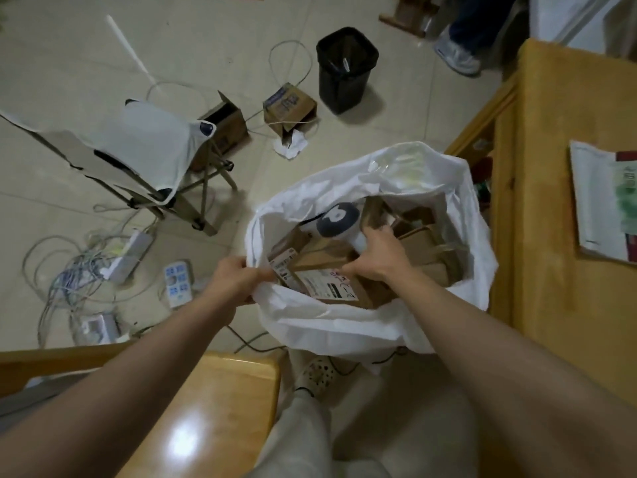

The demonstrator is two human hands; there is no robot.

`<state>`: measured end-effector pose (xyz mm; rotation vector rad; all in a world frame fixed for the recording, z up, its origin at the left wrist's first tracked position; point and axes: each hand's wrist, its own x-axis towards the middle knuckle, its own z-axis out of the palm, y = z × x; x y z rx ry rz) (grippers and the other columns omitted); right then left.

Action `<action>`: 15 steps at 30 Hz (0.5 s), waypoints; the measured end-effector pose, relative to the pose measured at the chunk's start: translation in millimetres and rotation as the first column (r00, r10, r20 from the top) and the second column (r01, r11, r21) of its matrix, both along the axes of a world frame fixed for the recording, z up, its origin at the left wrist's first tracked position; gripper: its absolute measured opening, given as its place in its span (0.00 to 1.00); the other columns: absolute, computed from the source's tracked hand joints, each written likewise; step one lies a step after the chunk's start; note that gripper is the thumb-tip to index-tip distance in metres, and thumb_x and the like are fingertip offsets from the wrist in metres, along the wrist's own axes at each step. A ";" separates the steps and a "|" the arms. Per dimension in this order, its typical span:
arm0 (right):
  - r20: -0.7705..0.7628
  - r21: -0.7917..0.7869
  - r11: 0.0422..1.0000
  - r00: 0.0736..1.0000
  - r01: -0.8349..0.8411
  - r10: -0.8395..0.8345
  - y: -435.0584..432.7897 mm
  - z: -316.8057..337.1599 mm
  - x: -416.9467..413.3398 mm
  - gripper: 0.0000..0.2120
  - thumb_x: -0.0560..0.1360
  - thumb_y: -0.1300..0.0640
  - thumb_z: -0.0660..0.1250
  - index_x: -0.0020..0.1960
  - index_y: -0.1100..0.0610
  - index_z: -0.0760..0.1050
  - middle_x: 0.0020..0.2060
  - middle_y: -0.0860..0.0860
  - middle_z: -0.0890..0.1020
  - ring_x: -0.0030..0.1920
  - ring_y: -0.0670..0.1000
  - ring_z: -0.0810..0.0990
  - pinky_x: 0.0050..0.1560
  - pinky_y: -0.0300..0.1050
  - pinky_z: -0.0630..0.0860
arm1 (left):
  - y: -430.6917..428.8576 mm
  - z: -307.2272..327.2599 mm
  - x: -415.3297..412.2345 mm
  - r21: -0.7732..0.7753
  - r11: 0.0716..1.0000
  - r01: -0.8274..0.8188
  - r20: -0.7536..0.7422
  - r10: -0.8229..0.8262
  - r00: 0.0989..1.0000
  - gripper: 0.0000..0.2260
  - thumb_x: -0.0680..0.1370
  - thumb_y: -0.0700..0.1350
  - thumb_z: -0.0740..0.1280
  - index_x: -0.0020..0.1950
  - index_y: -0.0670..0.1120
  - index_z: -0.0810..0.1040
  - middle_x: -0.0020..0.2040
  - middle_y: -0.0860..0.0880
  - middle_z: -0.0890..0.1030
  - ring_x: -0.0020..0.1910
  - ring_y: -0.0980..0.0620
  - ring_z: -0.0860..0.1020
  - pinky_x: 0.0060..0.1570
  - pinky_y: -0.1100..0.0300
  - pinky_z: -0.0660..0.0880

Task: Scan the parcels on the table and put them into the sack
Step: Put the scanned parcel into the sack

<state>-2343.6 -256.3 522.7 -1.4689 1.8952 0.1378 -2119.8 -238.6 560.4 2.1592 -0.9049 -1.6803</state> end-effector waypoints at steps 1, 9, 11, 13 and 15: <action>0.005 0.023 1.000 1.000 -0.019 0.019 7.3 2.9 -4.7 0.35 0.63 0.44 0.78 0.65 0.52 0.69 0.60 0.55 0.68 0.54 0.54 0.73 0.58 0.47 0.72 | -1.3 1.4 -0.9 0.010 1.000 0.014 -0.013 -0.014 1.000 0.09 0.72 0.34 0.71 0.49 0.41 0.75 0.42 0.44 0.78 0.39 0.48 0.79 0.35 0.58 0.76; 0.007 0.271 0.959 0.996 -0.085 0.087 66.4 -9.7 -23.5 0.29 0.66 0.51 0.77 0.64 0.51 0.70 0.59 0.52 0.75 0.57 0.54 0.75 0.59 0.50 0.75 | -8.8 2.3 -28.3 -0.025 0.972 0.233 0.013 -0.232 0.973 0.14 0.71 0.31 0.70 0.51 0.45 0.74 0.46 0.44 0.78 0.48 0.43 0.80 0.46 0.51 0.81; 0.021 0.306 0.952 1.000 -0.028 0.023 70.3 -8.4 -28.4 0.30 0.68 0.52 0.76 0.66 0.52 0.69 0.59 0.52 0.75 0.59 0.54 0.75 0.60 0.51 0.74 | -9.1 -0.5 -32.6 -0.031 0.965 0.259 0.052 -0.258 0.965 0.14 0.71 0.32 0.71 0.52 0.45 0.73 0.48 0.43 0.78 0.49 0.43 0.80 0.48 0.48 0.81; 0.008 0.339 0.941 1.000 -0.012 0.010 76.3 -5.8 -30.9 0.30 0.69 0.52 0.75 0.67 0.53 0.68 0.59 0.53 0.76 0.59 0.54 0.76 0.61 0.51 0.74 | -9.0 -1.0 -36.9 -0.045 0.951 0.306 0.105 -0.300 0.948 0.16 0.70 0.34 0.72 0.54 0.44 0.72 0.50 0.43 0.78 0.50 0.42 0.80 0.49 0.47 0.81; -0.013 0.317 0.948 0.999 0.033 -0.031 83.8 -0.5 -31.1 0.26 0.72 0.54 0.73 0.67 0.55 0.69 0.57 0.53 0.77 0.56 0.54 0.77 0.59 0.50 0.76 | -8.7 0.7 -44.6 -0.058 0.918 0.392 0.192 -0.375 0.907 0.24 0.68 0.38 0.75 0.61 0.42 0.70 0.57 0.42 0.77 0.54 0.42 0.78 0.51 0.46 0.80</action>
